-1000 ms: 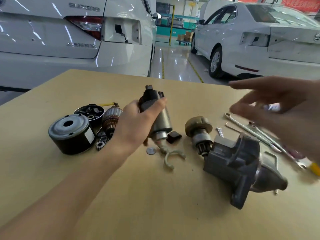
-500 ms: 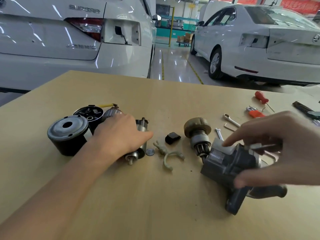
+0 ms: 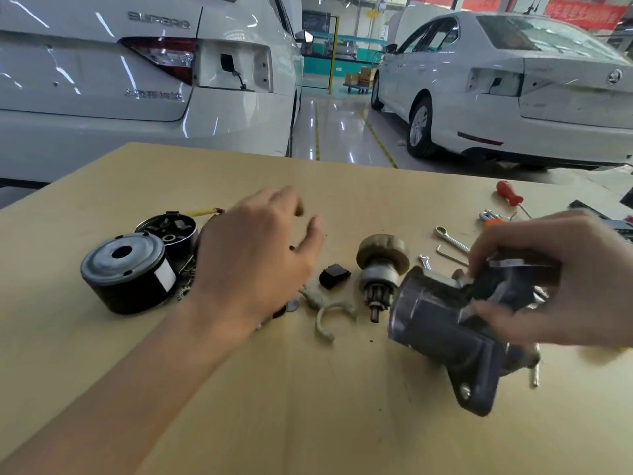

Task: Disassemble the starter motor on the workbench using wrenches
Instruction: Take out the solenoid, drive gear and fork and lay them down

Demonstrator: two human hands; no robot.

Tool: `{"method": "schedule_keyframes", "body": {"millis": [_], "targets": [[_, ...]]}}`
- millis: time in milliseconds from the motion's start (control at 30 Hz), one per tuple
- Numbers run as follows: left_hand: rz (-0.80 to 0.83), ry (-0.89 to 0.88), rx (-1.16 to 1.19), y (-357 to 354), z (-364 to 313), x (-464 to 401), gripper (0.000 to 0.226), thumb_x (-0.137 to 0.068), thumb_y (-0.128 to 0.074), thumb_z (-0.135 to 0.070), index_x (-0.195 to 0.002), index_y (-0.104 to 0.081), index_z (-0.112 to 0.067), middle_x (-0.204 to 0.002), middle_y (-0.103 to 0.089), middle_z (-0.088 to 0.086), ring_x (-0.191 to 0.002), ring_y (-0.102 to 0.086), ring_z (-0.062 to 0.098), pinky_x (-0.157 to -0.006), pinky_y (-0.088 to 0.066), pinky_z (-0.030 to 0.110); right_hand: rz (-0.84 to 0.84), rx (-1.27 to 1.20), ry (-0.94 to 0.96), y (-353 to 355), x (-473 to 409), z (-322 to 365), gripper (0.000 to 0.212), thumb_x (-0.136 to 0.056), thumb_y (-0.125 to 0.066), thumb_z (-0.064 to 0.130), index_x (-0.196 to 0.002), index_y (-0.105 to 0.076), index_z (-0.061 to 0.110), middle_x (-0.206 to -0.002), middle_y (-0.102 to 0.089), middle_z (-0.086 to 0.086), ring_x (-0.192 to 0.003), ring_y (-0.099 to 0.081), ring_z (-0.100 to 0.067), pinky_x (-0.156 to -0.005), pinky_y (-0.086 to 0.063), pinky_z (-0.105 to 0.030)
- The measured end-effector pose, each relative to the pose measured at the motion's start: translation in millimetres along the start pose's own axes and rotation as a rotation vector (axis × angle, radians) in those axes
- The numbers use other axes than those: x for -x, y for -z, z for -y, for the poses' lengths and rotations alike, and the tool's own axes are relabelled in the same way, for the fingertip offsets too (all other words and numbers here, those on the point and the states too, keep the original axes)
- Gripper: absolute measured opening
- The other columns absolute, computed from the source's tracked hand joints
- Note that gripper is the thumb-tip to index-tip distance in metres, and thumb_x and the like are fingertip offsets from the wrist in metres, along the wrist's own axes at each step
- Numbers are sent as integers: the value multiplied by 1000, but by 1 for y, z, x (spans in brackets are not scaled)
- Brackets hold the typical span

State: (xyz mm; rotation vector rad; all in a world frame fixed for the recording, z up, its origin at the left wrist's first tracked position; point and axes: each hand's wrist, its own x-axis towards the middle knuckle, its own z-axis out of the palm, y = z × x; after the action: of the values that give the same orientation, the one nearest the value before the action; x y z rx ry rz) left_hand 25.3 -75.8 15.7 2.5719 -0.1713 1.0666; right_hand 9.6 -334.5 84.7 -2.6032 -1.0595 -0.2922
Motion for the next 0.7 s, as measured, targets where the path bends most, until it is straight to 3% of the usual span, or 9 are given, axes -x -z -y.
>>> {"method": "schedule_keyframes", "body": {"millis": [100,200,267,333,400,467,533,633,700], "targets": [[174,-56,318,-9,-17,13,21,-93,-51,-33,-89,-62,-16,-81,-58,-8,-72,-56,9,-62,-46,26,-124,-225,21,4,1,-6,23,-60,-69,45,-81,-63,37,-72,-66,16,-61,-63,-3,-54,-47,-8],[413,42,661,-16,-29,23,18,-98,-49,-32,-102,-60,-19,-91,-63,-8,-84,-60,3,-74,-49,15,-265,-459,48,1,2,-11,22,-74,-71,56,-88,-62,41,-83,-65,25,-74,-64,2,-64,-48,-8],[549,306,998,-20,-37,24,27,-97,-45,-42,-102,-58,-20,-95,-69,-2,-86,-66,5,-79,-55,25,-377,-491,28,-1,3,-11,23,-75,-77,42,-90,-62,32,-81,-66,23,-73,-64,-2,-61,-50,-13],[686,601,1370,-20,-38,23,44,-84,-46,-59,-100,-56,-20,-96,-71,1,-88,-68,11,-82,-55,32,-414,-359,86,-5,1,-7,37,-75,-71,51,-91,-59,20,-80,-65,8,-65,-62,-10,-51,-48,-26],[769,566,1524,-23,-36,22,60,-77,-52,-70,-114,-54,-23,-119,-66,3,-105,-65,13,-91,-51,29,-419,-264,138,-8,-2,0,47,-76,-64,59,-93,-59,16,-80,-63,0,-62,-61,-16,-46,-46,-34],[729,551,1542,-22,-36,22,64,-72,-69,-61,-121,-55,-23,-132,-61,6,-107,-65,8,-88,-52,26,-395,-183,175,-10,-1,3,47,-77,-61,62,-99,-59,21,-87,-63,2,-66,-62,-20,-49,-48,-38],[692,480,1557,-20,-32,23,57,-78,-68,-50,-129,-55,-25,-123,-67,3,-109,-66,14,-90,-52,28,-363,-151,167,-11,-1,5,47,-75,-61,65,-104,-57,29,-95,-62,6,-73,-62,-22,-56,-50,-40],[519,344,1534,-16,-28,24,35,-85,-59,-44,-120,-60,-43,-123,-66,-1,-116,-62,20,-100,-48,39,-421,-75,215,-17,-3,0,46,-68,-72,48,-99,-58,17,-87,-66,-1,-73,-60,-15,-56,-47,-26],[424,332,1525,-13,-32,24,32,-90,-57,-36,-120,-59,-45,-123,-66,-3,-118,-61,19,-103,-45,42,-453,-28,208,-24,-7,-3,50,-64,-73,46,-99,-58,14,-84,-62,9,-77,-58,-11,-61,-47,-18]]}}
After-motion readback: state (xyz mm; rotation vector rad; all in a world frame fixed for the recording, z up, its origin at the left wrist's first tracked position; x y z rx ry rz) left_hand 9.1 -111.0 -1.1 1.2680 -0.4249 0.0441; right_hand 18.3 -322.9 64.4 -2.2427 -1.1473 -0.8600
